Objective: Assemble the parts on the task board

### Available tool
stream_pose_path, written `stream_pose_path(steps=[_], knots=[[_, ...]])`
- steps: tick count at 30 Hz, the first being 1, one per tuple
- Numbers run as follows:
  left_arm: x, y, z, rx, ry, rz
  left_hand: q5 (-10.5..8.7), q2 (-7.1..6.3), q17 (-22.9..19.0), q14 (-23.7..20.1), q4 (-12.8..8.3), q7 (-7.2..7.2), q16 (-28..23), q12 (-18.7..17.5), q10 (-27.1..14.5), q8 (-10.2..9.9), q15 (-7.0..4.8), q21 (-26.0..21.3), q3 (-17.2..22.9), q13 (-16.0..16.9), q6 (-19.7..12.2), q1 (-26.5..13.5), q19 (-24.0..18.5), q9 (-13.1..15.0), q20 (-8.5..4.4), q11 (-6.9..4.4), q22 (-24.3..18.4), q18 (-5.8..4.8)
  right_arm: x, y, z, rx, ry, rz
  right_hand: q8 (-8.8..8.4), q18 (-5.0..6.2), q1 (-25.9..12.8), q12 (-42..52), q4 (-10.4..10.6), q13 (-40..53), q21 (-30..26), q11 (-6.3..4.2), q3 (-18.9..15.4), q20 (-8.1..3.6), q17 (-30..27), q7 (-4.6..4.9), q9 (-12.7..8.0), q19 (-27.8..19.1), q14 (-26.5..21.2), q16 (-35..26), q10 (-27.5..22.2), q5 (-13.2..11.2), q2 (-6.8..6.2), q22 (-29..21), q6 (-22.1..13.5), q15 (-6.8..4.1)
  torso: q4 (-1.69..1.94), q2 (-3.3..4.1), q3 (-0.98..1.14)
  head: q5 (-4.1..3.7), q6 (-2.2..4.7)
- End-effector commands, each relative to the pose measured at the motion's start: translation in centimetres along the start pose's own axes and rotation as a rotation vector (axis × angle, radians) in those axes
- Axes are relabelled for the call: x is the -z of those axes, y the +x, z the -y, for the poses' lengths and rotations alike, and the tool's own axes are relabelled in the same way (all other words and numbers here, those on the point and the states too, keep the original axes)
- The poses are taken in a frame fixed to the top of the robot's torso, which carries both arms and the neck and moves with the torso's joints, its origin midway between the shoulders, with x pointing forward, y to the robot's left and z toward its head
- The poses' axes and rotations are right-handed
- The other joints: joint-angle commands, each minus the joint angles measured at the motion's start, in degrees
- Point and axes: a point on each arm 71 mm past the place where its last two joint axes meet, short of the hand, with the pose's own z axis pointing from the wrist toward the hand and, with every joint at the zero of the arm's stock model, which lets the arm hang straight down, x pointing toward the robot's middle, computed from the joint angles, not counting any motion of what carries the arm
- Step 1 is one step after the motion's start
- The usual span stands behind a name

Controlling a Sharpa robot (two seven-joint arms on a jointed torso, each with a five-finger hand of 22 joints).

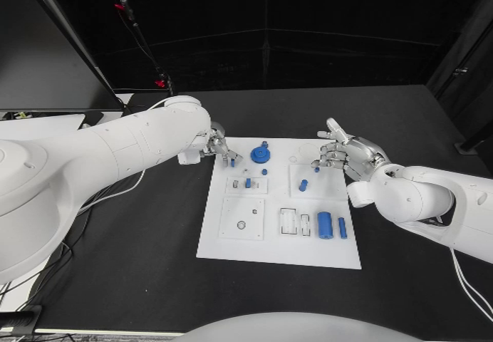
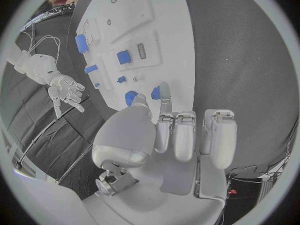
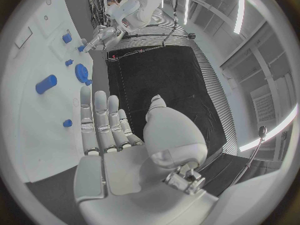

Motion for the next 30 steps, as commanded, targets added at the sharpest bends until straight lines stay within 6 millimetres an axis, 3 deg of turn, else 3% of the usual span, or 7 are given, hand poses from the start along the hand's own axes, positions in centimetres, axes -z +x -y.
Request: stream_pose_path(steps=[1,3,5,8,10,30], knots=[[0.01,0.04,0.11,-0.001,-0.001,-0.007,-0.35,0.86,15.1,5.9,0.0,0.17,0.0,0.2,6.2,-0.3,-0.16,-0.2,-0.2,15.1,0.0,0.0,5.3,0.1,-0.26,-0.06,14.8,-0.19,0.0,0.23,-0.13,-0.003,-0.008,-0.011,0.2,0.97,0.3,0.2,0.1,-0.1,-0.2,0.18,-0.3,0.3,-0.1,6.41,0.0,-0.2,-0.5,0.1,-0.2,0.2,0.28,-0.1,-0.3,0.01,0.02,0.0,0.02,-0.16,-0.14],[0.0,0.09,0.15,-0.002,0.001,-0.01,-0.3,0.99,15.1,5.9,-0.1,0.24,0.0,0.2,6.2,-0.4,-0.14,-0.2,-0.1,15.1,-0.3,0.1,5.3,0.3,-0.25,-0.01,14.8,-0.19,0.0,0.23,-0.12,-0.003,-0.007,-0.011,0.2,0.97,0.3,0.2,0.1,-0.1,-0.2,0.18,-0.3,0.3,-0.1,6.41,0.0,-0.2,-0.5,0.1,-0.2,0.2,0.28,-0.1,-0.3,0.01,0.07,-0.01,0.04,-0.22,-0.14],[-0.01,0.14,0.2,-0.003,0.004,-0.013,-0.12,0.93,15.1,5.9,-0.1,0.81,0.0,0.2,6.2,0.2,0.2,-0.2,-0.2,15.1,-3.0,0.9,5.3,2.3,-0.06,0.58,14.8,-0.18,-0.01,0.23,-0.12,-0.003,-0.007,-0.011,0.2,0.97,0.3,0.2,0.1,-0.1,-0.2,0.18,-0.3,0.3,-0.1,6.41,0.0,-0.2,-0.5,0.1,-0.2,0.2,0.28,-0.1,-0.3,0.01,0.09,0.0,0.04,-0.26,-0.15],[-0.03,0.18,0.23,-0.003,0.008,-0.015,0.0,0.89,15.1,5.9,-0.1,1.37,0.0,0.2,6.2,4.3,0.67,-0.3,-0.5,15.1,-8.0,1.7,5.2,8.3,0.45,1.2,14.8,-0.16,-0.04,0.25,-0.11,-0.003,-0.007,-0.011,0.2,0.97,0.3,0.2,0.1,-0.1,-0.2,0.18,-0.3,0.3,-0.1,6.41,0.0,-0.2,-0.5,0.1,-0.2,0.2,0.28,-0.1,-0.3,0.01,0.08,0.01,0.03,-0.46,-0.2],[-0.04,0.2,0.25,-0.004,0.01,-0.017,0.02,0.9,15.1,5.9,-0.1,1.42,0.0,0.2,6.2,5.7,0.73,-0.3,-0.6,15.1,-9.2,1.9,5.2,10.2,0.55,1.27,14.8,-0.15,-0.05,0.27,-0.11,-0.003,-0.007,-0.011,0.2,0.97,0.3,0.2,0.1,-0.1,-0.2,0.18,-0.3,0.3,-0.1,6.41,0.0,-0.2,-0.5,0.1,-0.2,0.2,0.28,-0.1,-0.3,0.01,0.06,0.02,0.02,-0.52,-0.22],[-0.13,0.36,0.38,-0.007,0.016,-0.027,0.1,1.74,15.1,5.9,-0.1,1.42,0.0,0.2,6.2,9.1,0.85,-0.7,-0.9,15.1,-11.2,2.1,4.7,14.4,0.71,1.16,14.6,-0.01,-0.17,0.39,-0.06,-0.004,-0.004,-0.014,0.2,0.97,0.3,0.2,0.1,-0.1,-0.2,0.18,-0.3,0.3,-0.1,6.41,0.0,-0.2,-0.5,0.1,-0.2,0.2,0.28,-0.1,-0.3,0.01,0.08,0.01,0.01,-0.7,-0.41]])
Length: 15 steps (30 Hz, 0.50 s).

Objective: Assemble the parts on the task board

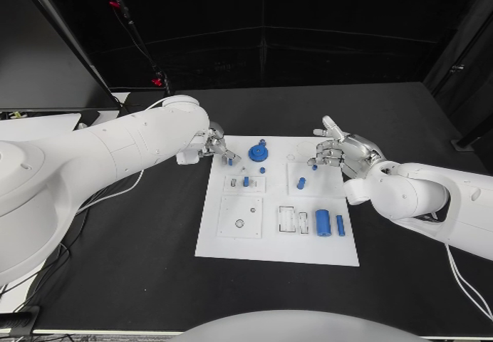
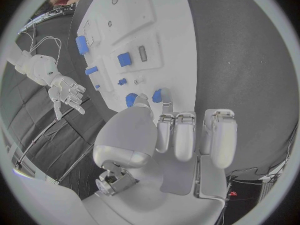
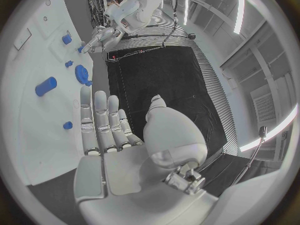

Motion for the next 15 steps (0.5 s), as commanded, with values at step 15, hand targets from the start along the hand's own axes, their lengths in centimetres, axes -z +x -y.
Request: stream_pose_path(steps=[15], knots=[[0.01,0.04,0.2,-0.003,0.011,-0.014,1.1,2.15,15.1,5.9,0.2,-0.36,0.0,0.1,6.0,1.3,0.34,-0.2,0.2,14.9,-0.9,0.2,4.7,1.7,0.26,-0.09,14.6,0.01,-0.1,0.22,-0.07,-0.003,-0.003,-0.012,0.2,0.96,0.3,0.2,0.1,-0.1,-0.2,0.18,-0.3,0.3,-0.1,6.42,-0.1,-0.2,-0.5,0.1,-0.2,0.2,0.28,-0.1,-0.3,0.02,-0.02,-0.01,0.01,-0.09,-0.25]])
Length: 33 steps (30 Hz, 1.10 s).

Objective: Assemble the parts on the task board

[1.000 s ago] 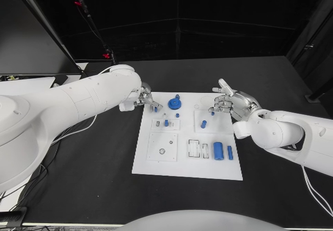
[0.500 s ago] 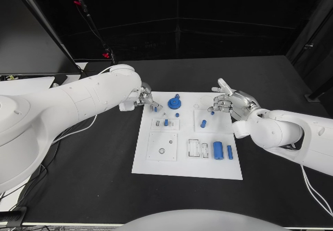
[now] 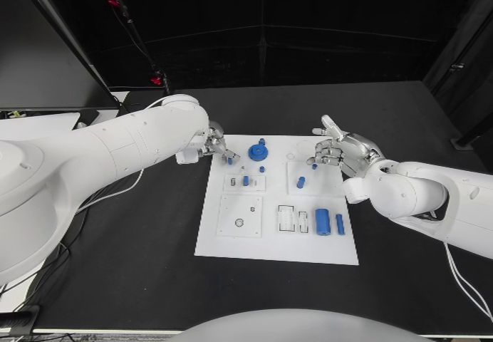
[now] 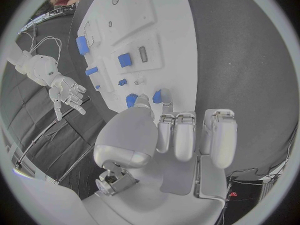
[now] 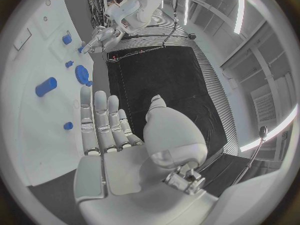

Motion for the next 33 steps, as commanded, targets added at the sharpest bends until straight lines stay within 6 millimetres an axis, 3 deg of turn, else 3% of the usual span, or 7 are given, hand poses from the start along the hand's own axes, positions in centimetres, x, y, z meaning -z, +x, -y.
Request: stream_pose_path(steps=[1,6,14,17,29,33], knots=[[0.04,-0.01,0.12,-0.002,0.01,-0.01,0.87,0.86,15.1,5.9,0.1,0.01,0.0,-0.4,6.2,0.3,0.33,-0.2,0.3,14.9,-0.6,0.2,4.7,0.3,0.25,-0.33,14.6,0.01,-0.04,0.19,-0.11,-0.003,-0.005,-0.012,0.26,0.96,0.3,0.3,0.1,-0.2,-0.2,0.19,-0.3,0.31,-0.2,6.42,-0.1,-0.2,-0.5,0.2,-0.2,0.3,0.27,-0.1,-0.3,0.02,-0.06,-0.01,0.0,0.04,-0.06],[0.05,-0.05,0.08,0.001,0.017,-0.006,3.83,0.84,15.1,5.9,0.1,-0.23,0.0,-0.4,6.2,0.6,0.2,-0.2,0.7,14.9,-0.9,1.4,4.7,0.9,0.17,-0.54,14.6,0.01,-0.05,0.17,-0.1,-0.003,-0.004,-0.011,0.32,0.96,0.3,0.3,0.1,-0.2,-0.2,0.2,-0.4,0.31,-0.2,6.43,-0.2,-0.2,-0.5,0.2,-0.2,0.3,0.26,-0.1,-0.3,0.03,-0.05,0.0,-0.01,-0.12,-0.11],[0.06,-0.2,0.11,0.009,0.037,0.014,5.62,0.97,15.1,5.9,0.1,-0.49,0.0,-0.4,6.2,0.8,0.05,0.0,1.3,14.9,-0.7,2.6,5.0,1.3,0.06,-0.78,14.7,-0.09,-0.07,0.14,-0.08,-0.003,-0.003,-0.01,0.32,0.96,0.3,0.3,0.1,-0.2,-0.2,0.2,-0.4,0.31,-0.2,6.43,-0.2,-0.2,-0.5,0.2,-0.2,0.3,0.26,-0.1,-0.3,0.03,-0.02,0.0,0.03,-0.18,-0.19],[0.06,-0.22,0.09,0.01,0.041,0.015,7.31,0.84,15.1,5.9,0.2,-0.6,0.0,-0.4,6.2,0.8,-0.04,0.0,1.5,14.9,-0.7,3.1,5.0,1.5,-0.02,-0.89,14.7,-0.08,-0.1,0.18,-0.07,-0.002,-0.003,-0.01,0.35,0.96,0.4,0.3,0.1,-0.3,-0.2,0.2,-0.4,0.32,-0.3,6.44,-0.2,-0.2,-0.6,0.3,-0.2,0.3,0.26,-0.1,-0.3,0.04,-0.06,0.0,0.01,-0.14,-0.2],[0.02,-0.2,-0.07,0.006,0.034,-0.001,8.62,1.04,15.1,5.9,0.1,-0.79,0.0,-0.4,6.2,0.7,-0.17,-0.1,2.5,14.9,-0.8,4.4,4.9,1.7,-0.14,-1.06,14.7,-0.06,-0.04,0.18,-0.09,-0.002,-0.003,-0.009,0.38,0.96,0.4,0.3,0.0,-0.3,-0.2,0.21,-0.4,0.32,-0.4,6.44,-0.2,-0.2,-0.6,0.3,-0.2,0.4,0.27,-0.1,-0.4,0.04,-0.13,0.02,-0.01,-0.33,-0.36],[-0.01,-0.17,-0.06,0.005,0.033,-0.003,8.93,1.28,15.1,5.9,0.1,-0.83,0.0,-0.4,6.2,0.5,-0.23,-0.1,3.3,14.9,-0.9,5.3,4.8,1.8,-0.2,-1.11,14.7,-0.04,-0.02,0.2,-0.09,-0.002,-0.003,-0.009,0.38,0.96,0.4,0.3,0.0,-0.3,-0.2,0.21,-0.4,0.32,-0.4,6.44,-0.2,-0.2,-0.6,0.3,-0.2,0.4,0.27,-0.1,-0.4,0.04,0.01,0.02,0.05,-0.39,-0.45]])
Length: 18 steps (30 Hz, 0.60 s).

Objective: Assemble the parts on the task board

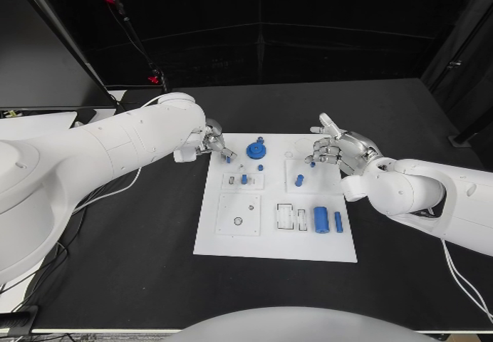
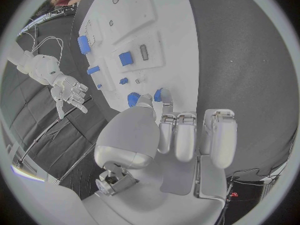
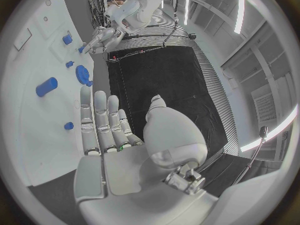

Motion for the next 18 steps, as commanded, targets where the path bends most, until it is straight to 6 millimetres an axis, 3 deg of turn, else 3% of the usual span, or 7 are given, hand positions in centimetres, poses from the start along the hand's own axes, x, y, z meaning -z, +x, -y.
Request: stream_pose_path(steps=[1,18], knots=[[0.02,0.01,0.13,-0.001,0.011,-0.01,0.46,1.24,15.1,6.0,0.0,-0.32,0.0,-0.2,6.2,0.1,-0.35,-0.1,0.5,14.7,0.0,1.9,4.9,0.1,-0.21,-0.67,14.7,-0.05,0.02,0.16,-0.14,-0.002,-0.008,-0.009,0.38,0.96,0.4,0.4,0.0,-0.1,-0.2,0.21,-0.4,0.33,0.0,6.44,-0.1,-0.2,-0.4,0.3,-0.2,0.4,0.27,-0.1,-0.4,-0.17,0.09,0.03,0.04,0.02,-0.05],[-0.09,0.14,0.25,-0.003,0.012,-0.016,1.28,1.39,15.1,6.0,0.0,-0.25,0.0,-0.2,6.2,-0.4,-0.41,-0.2,2.8,14.7,-0.4,4.5,4.7,0.2,-0.31,-0.63,14.6,-0.02,0.03,0.18,-0.13,-0.001,-0.007,-0.007,0.43,0.96,0.5,0.4,0.0,-0.1,-0.2,0.22,-0.4,0.33,-0.1,6.45,-0.1,-0.2,-0.4,0.4,-0.3,0.4,0.27,-0.1,-0.4,-0.16,0.02,0.03,-0.04,-0.23,-0.17]])
